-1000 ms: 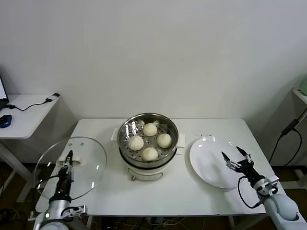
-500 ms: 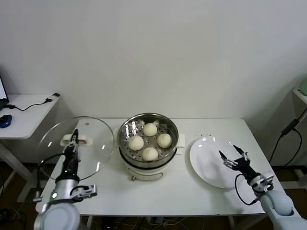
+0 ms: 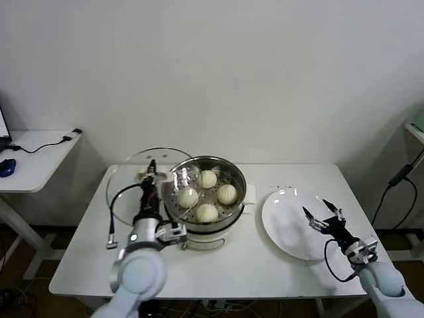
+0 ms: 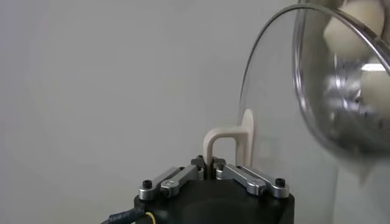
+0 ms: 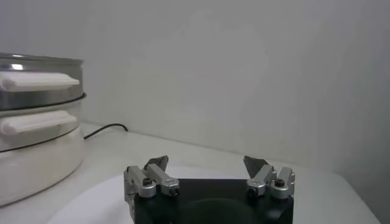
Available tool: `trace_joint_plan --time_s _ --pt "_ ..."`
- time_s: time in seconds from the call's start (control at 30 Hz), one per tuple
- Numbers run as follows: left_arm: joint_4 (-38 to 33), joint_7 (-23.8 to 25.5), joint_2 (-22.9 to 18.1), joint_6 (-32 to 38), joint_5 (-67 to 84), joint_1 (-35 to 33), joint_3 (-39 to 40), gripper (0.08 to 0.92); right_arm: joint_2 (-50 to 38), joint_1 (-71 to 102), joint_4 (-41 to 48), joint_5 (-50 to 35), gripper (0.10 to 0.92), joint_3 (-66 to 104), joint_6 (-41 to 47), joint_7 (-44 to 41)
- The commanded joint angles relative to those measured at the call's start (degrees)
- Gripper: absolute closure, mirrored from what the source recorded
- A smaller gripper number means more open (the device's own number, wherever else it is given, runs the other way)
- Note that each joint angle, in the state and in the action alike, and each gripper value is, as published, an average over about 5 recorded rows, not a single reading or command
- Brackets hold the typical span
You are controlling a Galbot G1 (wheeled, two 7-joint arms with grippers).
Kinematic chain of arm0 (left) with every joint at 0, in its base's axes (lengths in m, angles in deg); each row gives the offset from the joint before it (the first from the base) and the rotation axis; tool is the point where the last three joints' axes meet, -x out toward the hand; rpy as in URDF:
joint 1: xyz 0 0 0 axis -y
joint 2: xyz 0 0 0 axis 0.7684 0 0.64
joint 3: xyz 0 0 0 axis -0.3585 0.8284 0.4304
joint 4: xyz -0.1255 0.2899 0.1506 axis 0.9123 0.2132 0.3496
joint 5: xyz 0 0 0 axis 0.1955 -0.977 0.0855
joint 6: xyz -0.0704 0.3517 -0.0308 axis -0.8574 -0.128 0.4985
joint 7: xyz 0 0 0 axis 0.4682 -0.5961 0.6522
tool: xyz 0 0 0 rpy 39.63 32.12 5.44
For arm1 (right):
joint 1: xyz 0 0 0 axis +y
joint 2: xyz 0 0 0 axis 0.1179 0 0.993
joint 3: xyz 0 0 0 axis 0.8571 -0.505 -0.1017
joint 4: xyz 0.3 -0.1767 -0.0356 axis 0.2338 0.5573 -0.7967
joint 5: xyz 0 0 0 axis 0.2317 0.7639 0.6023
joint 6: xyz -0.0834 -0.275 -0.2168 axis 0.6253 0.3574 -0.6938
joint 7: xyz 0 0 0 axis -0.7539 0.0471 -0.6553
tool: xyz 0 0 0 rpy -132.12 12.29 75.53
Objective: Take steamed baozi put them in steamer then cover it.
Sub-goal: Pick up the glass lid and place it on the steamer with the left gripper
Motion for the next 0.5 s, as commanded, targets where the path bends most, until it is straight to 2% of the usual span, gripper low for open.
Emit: trace_joint_plan --time_s 0.03,0.3,0.5 --pt "8.92 1.39 -11.46 -3.32 -3.97 8.88 10.04 0.856 -0.10 0.67 0.32 0.10 0.203 1.60 -0.30 -0.14" --pt "16.30 -2.37 -15.84 -2.86 -4.64 8.98 11.67 0.856 -0.10 1.86 0.32 0.24 0.203 3.46 -0.69 -0.49" --pt "20.44 -5.00 -16.20 -1.94 -4.68 9.63 11.82 0.856 -0.12 2.49 0.82 0.27 0.203 4.57 -1.14 -1.04"
